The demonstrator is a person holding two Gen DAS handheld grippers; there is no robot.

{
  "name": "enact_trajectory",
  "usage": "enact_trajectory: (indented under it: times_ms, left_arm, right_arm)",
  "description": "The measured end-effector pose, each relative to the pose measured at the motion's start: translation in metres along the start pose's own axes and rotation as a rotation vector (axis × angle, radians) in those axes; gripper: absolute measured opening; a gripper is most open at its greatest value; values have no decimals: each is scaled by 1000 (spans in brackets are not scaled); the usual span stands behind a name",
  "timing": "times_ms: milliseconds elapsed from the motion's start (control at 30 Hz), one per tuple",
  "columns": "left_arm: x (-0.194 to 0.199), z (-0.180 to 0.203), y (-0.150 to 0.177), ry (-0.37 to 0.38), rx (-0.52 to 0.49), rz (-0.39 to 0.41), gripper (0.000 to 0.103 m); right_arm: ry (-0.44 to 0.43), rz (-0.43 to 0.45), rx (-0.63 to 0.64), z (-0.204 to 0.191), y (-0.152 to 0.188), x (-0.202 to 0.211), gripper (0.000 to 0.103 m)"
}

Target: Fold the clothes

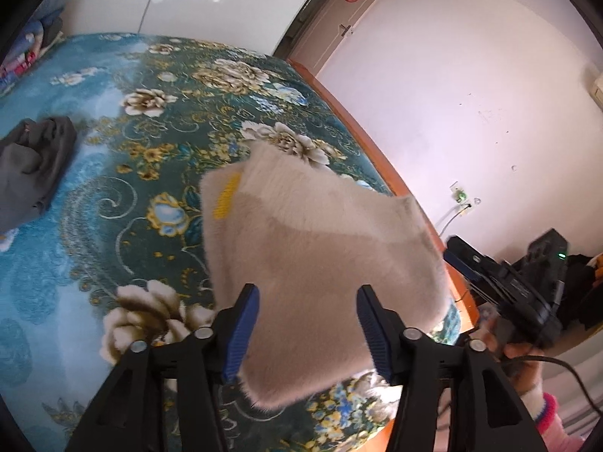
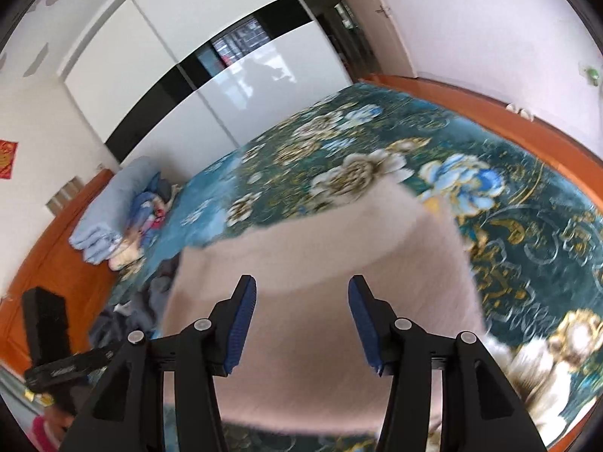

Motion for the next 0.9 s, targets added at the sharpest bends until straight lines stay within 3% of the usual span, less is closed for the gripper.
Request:
enact_trajectory:
  times_ms: [300, 400, 567, 900]
  left_arm:
    - [7, -11, 30, -36, 28, 7, 67]
    - [8, -15, 39, -55, 33, 6, 67]
    - [11, -30, 53, -94, 95, 24, 80]
    - [8, -43, 69, -142, 125, 3, 91]
  right_arm:
    - [-77, -121, 168, -60, 63, 6, 56]
    - [-89, -172, 162, -66, 81, -5, 56]
    - [-93, -233, 133, -68, 105, -14, 56]
    - [19, -353, 90, -52, 138, -42, 58]
Point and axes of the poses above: each gripper's, at about its wrist camera, not at the fingertips, and x roughly against the way its jaws point, z to its right, y to its underside, the point moved 6 cm from there along -x, roughly the way its jaws point, and after that the axes turned 1 degree about -x, right-handed, at the moved point
